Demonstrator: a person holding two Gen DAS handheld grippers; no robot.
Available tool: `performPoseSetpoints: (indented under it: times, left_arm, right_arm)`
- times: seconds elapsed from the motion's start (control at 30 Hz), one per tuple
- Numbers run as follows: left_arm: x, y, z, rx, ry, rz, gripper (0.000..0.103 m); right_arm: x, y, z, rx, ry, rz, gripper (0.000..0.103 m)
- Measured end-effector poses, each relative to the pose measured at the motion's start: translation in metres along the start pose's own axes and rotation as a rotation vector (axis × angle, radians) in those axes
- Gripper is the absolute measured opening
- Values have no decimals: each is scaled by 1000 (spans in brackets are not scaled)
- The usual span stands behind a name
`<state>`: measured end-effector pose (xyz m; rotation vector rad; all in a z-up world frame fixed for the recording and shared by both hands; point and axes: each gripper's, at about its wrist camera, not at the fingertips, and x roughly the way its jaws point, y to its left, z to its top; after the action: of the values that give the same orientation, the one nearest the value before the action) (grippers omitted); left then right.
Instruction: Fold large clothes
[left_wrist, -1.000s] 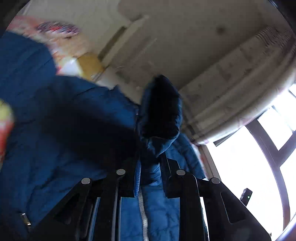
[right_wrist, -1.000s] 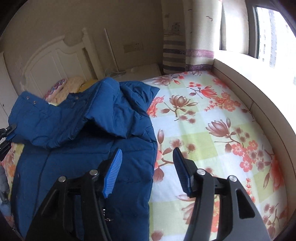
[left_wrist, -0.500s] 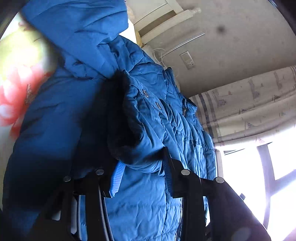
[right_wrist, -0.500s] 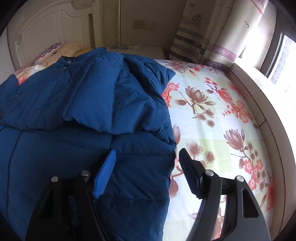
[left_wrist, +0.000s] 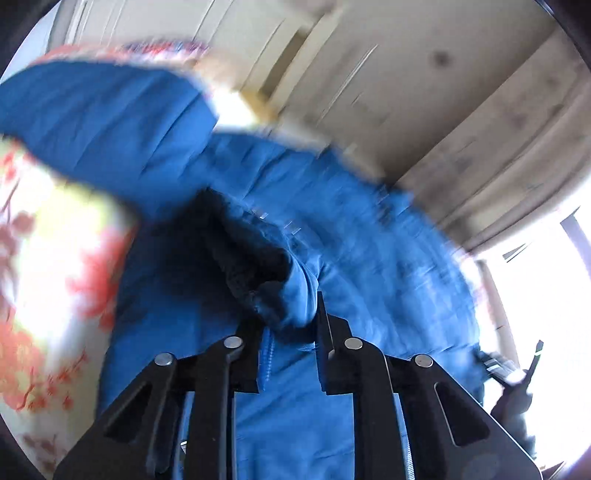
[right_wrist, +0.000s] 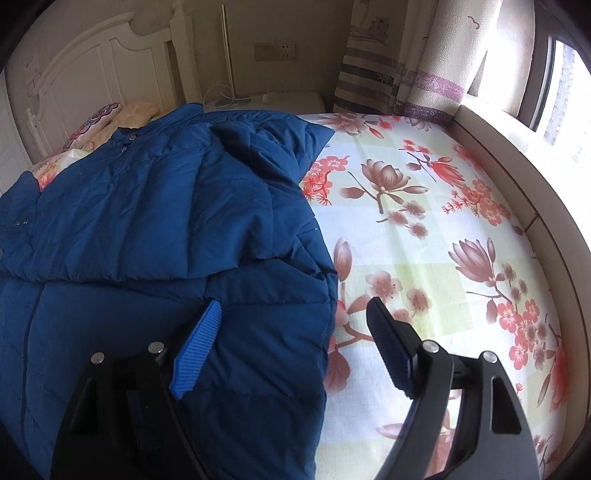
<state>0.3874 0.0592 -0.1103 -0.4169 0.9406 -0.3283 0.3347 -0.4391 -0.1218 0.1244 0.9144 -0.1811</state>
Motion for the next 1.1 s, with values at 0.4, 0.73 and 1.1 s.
performPoseSetpoints:
  times: [0.4, 0.73, 1.1]
  left_arm:
    - [-39, -75, 19, 195, -269, 182, 89]
    - [63, -48, 17, 283, -17, 296, 91]
    - [64, -50, 8, 312, -54, 321, 95]
  right_arm:
    - [-19, 59, 59, -165, -142, 77, 60]
    - [12, 44, 79, -76, -16, 161, 61]
    - [95, 44, 139, -40, 58, 123, 63]
